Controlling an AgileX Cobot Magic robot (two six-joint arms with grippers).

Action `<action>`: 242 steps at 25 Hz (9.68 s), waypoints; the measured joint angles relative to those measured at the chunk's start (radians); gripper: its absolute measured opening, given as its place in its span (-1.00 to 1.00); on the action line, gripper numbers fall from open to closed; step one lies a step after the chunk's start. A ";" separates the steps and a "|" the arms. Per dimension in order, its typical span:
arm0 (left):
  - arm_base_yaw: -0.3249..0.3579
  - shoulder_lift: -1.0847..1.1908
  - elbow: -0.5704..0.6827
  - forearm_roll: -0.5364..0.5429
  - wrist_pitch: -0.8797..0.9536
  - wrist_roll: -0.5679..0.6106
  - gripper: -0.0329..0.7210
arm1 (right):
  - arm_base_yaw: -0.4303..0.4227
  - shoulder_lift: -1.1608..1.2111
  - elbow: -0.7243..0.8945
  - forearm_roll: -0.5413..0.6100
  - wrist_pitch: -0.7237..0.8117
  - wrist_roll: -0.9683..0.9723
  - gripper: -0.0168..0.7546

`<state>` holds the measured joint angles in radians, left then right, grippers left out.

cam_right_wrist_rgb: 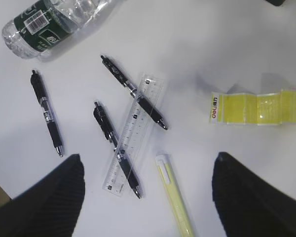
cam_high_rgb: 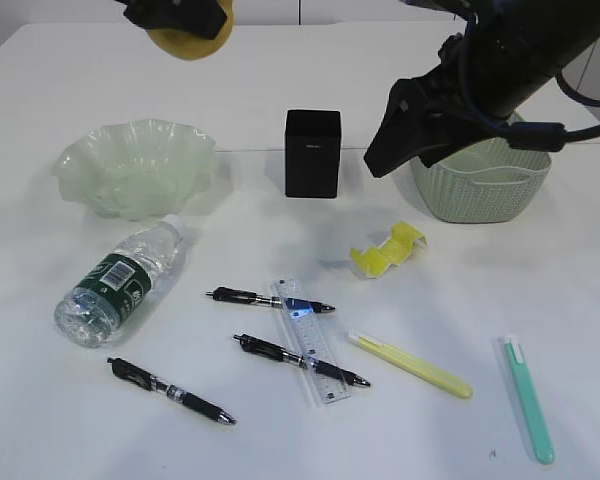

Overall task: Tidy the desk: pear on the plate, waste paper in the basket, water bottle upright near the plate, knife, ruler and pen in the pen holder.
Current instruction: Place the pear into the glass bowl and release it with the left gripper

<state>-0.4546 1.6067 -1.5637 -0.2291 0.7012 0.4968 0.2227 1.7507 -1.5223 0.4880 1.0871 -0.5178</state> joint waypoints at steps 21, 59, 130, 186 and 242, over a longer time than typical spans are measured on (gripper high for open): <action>0.024 -0.011 0.108 -0.150 -0.526 0.000 0.42 | 0.000 0.000 0.000 -0.006 -0.002 0.050 0.58; 0.026 -0.020 0.532 -0.504 -1.450 -0.004 0.42 | 0.000 0.000 0.000 -0.050 -0.017 0.063 0.58; 0.097 0.372 0.492 -0.380 -1.452 -0.020 0.42 | 0.000 0.000 0.000 -0.050 -0.042 0.065 0.58; 0.193 0.565 0.394 -0.307 -1.341 -0.088 0.42 | 0.000 0.000 0.000 -0.050 -0.113 0.065 0.58; 0.194 0.640 0.293 -0.286 -1.291 -0.093 0.42 | 0.000 0.000 0.000 -0.050 -0.148 0.065 0.58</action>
<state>-0.2606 2.2463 -1.2711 -0.5151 -0.5903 0.4035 0.2227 1.7507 -1.5223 0.4380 0.9388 -0.4523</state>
